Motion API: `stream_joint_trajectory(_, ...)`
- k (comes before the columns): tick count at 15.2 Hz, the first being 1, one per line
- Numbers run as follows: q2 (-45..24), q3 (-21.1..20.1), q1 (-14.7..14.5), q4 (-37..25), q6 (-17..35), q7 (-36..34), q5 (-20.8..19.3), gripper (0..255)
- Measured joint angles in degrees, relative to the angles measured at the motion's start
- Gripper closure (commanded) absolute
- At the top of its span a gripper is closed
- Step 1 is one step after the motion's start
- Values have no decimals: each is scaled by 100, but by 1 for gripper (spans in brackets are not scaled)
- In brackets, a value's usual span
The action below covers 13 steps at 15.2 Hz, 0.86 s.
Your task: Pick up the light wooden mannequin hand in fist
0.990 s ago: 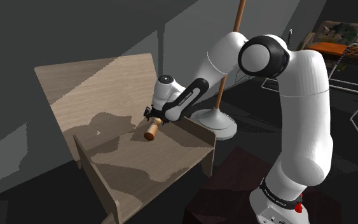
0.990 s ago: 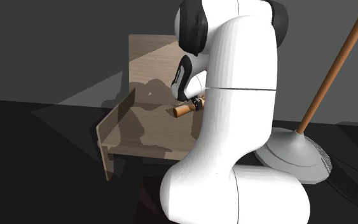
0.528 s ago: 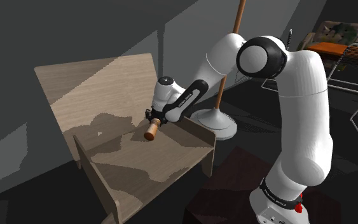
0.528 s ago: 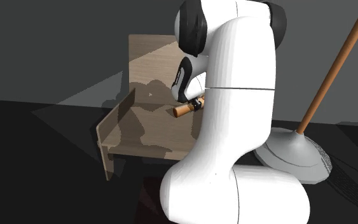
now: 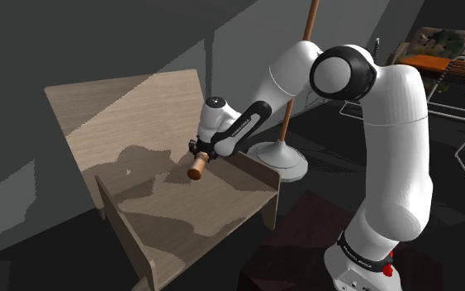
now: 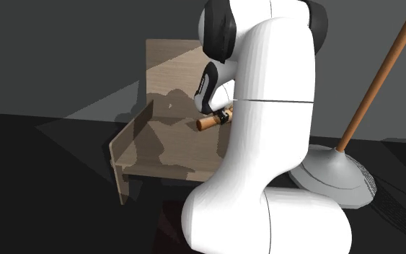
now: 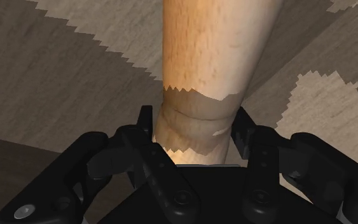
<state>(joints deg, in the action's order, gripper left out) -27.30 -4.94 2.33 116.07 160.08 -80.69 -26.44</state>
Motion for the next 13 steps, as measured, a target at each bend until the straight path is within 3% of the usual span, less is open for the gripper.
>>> stream_joint_trajectory(13, 712, -347, 230, -2, -709, 449, 464, 255)
